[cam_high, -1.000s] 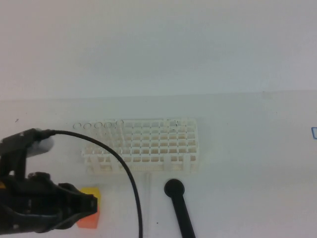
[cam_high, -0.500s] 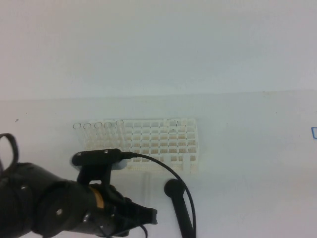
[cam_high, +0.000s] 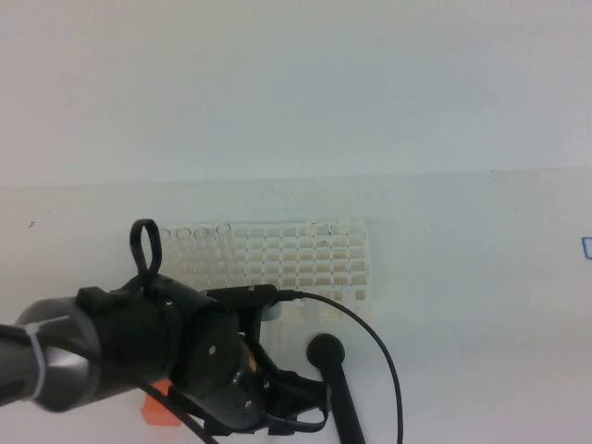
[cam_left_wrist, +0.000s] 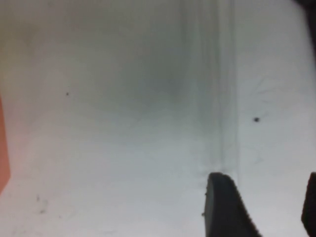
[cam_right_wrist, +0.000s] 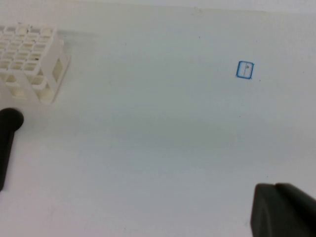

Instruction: Place the test tubes

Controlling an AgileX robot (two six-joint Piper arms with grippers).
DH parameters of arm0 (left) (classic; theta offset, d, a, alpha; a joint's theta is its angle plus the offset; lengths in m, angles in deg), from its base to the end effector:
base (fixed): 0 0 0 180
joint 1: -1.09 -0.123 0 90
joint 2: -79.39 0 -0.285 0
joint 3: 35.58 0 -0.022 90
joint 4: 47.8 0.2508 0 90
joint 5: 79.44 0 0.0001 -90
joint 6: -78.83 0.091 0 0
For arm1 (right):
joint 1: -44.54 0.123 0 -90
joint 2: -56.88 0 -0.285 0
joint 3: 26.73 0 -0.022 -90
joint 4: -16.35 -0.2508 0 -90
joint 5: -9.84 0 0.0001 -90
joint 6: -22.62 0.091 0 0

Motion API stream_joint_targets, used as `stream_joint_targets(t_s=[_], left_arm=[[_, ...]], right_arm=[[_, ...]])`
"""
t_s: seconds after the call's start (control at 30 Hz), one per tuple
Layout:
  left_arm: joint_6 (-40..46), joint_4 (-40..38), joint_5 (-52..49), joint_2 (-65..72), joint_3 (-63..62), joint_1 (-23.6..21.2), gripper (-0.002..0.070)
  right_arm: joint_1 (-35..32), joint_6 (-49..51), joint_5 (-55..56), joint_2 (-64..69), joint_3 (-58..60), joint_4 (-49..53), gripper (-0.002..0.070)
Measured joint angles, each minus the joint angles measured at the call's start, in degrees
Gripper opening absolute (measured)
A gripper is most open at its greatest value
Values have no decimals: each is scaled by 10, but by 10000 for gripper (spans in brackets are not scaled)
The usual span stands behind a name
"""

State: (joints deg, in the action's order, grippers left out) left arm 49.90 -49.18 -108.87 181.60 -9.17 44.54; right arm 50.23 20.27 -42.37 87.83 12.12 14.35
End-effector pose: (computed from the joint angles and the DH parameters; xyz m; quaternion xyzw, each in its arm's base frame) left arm 0.2199 -0.2098 0.1778 0.1150 0.9749 -0.1187 0.1490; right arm 0.0599 0.0085 0.3285 -0.0586 0.8726 0.0314 0.4840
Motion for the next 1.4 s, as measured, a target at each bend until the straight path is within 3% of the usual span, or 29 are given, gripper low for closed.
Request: stream_joint_targets(t_s=[0.7,1.07,1.4], left_arm=[[-28,31,20,66,-5,0,321],[-28,34,16,67,-5,0,122],[-28,27,3,33,0,0,111]], right_arm=[[0,2,0,0,0,-10,-1],[0,2,2,0,0,-12,-1],[0,2,13,0,0,-12,-1]])
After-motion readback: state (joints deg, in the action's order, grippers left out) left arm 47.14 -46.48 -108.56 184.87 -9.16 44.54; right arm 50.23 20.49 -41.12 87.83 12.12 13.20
